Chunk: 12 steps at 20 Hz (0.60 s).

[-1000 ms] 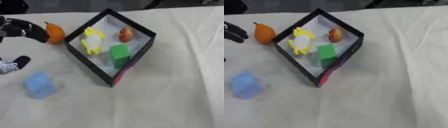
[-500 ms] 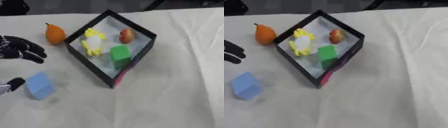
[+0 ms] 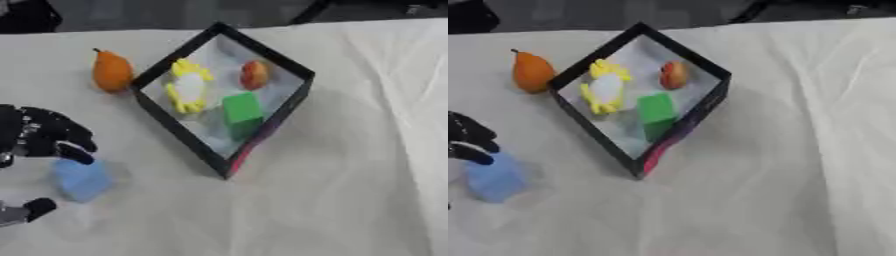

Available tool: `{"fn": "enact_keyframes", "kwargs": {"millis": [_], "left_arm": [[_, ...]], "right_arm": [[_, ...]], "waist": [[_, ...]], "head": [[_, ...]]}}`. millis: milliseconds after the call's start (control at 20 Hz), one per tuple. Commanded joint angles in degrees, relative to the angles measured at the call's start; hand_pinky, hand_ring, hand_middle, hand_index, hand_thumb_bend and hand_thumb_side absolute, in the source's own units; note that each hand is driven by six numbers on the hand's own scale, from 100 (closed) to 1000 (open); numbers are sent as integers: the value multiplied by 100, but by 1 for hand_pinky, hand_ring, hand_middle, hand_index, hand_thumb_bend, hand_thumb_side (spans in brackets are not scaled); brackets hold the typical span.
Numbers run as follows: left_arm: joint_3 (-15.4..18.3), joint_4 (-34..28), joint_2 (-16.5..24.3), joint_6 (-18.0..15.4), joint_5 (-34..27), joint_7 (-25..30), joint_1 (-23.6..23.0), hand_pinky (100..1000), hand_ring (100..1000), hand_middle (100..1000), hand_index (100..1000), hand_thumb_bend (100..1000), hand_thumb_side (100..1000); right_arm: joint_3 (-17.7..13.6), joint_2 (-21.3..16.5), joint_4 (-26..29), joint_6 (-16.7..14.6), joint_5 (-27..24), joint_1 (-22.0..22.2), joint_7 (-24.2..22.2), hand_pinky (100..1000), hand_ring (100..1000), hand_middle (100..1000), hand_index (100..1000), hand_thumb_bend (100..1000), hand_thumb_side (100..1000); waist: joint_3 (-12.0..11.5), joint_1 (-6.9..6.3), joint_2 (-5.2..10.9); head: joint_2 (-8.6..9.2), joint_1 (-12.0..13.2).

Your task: Pick up objects on the table and place them in the box.

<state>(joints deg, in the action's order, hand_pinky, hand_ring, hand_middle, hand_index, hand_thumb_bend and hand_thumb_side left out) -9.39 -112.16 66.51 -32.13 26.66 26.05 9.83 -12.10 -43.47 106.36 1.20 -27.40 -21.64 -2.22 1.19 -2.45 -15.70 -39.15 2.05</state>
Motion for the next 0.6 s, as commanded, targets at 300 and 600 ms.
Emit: {"fn": "enact_keyframes", "kwargs": {"millis": [300, 600], "left_arm": [[-58, 161, 170, 932, 391, -633, -187, 920, 945, 847, 911, 268, 877], [71, -78, 86, 1443, -120, -1506, -204, 911, 931, 818, 898, 192, 764]], "right_arm": [[-85, -199, 84, 3, 51, -29, -19, 934, 672, 610, 807, 100, 535], [-98, -184, 64, 16, 64, -7, -28, 934, 670, 609, 806, 100, 536]], "waist": [[-7, -2, -2], [-24, -2, -10]], "head": [[68, 8], [41, -4]]}}
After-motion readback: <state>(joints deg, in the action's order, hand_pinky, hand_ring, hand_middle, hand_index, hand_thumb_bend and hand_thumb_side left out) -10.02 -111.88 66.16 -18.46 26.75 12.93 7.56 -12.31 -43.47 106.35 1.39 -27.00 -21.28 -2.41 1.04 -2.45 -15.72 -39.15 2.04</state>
